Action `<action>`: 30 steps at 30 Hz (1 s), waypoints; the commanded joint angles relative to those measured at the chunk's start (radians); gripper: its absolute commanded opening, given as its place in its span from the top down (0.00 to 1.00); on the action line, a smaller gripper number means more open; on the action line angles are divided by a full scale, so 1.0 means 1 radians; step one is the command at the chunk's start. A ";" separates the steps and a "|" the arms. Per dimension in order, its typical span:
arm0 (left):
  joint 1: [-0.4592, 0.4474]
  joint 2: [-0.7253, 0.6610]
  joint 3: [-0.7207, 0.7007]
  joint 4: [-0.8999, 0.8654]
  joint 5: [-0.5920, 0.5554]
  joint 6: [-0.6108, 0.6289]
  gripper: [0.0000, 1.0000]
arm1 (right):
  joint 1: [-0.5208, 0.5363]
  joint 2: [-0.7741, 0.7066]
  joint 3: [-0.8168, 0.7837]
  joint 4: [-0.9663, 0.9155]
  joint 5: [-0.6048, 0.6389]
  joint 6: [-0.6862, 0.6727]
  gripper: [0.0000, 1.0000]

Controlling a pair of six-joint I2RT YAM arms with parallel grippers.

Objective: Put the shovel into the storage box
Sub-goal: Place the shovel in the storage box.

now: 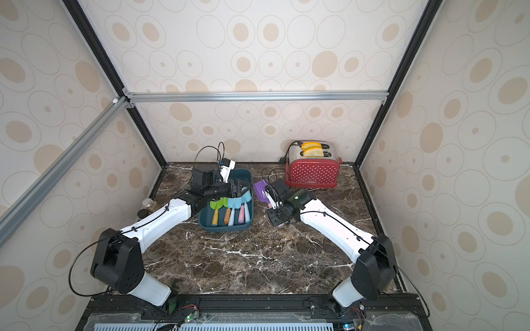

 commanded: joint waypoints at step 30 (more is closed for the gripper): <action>-0.052 0.166 0.005 0.212 0.104 -0.167 0.96 | 0.059 0.052 0.082 0.025 0.022 -0.011 0.99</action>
